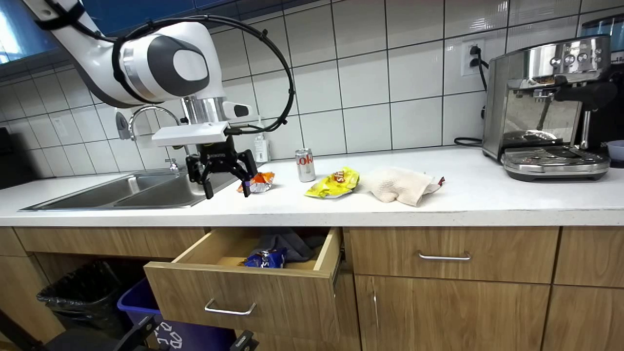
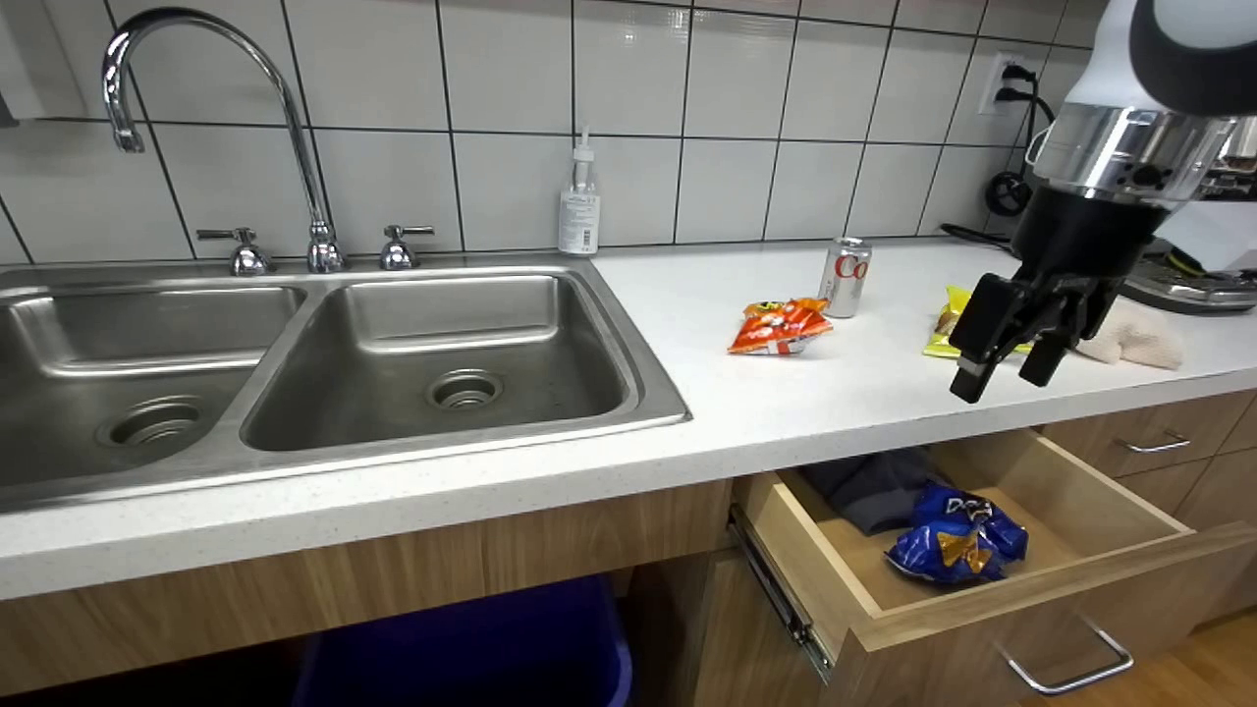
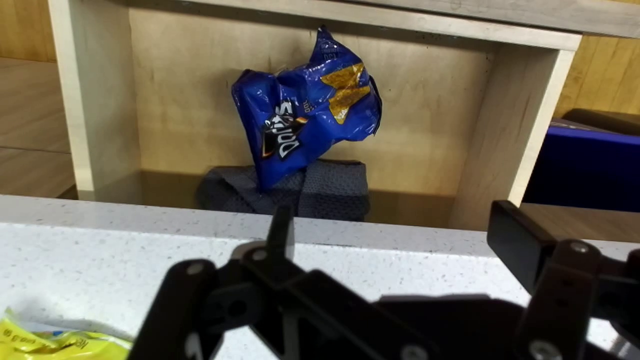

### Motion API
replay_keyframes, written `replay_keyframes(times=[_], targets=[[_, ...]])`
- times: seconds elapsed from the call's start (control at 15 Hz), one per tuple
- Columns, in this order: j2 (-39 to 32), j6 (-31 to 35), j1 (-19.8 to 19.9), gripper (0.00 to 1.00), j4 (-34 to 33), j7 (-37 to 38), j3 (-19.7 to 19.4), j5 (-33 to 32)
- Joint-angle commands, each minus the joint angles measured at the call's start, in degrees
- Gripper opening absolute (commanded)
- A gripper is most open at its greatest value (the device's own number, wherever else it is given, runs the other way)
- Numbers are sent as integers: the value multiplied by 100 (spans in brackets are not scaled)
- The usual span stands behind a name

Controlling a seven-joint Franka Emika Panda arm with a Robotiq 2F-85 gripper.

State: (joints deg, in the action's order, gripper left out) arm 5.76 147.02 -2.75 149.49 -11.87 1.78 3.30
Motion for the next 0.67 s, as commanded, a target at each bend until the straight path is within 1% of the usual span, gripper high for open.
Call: replay_keyframes(times=[0.0, 0.4, 0.6], targets=[[4, -13, -19, 100, -5, 7, -18, -6], [3, -13, -19, 100, -5, 7, -18, -6], [-150, 107, -10, 100, -328, 76, -13, -42]])
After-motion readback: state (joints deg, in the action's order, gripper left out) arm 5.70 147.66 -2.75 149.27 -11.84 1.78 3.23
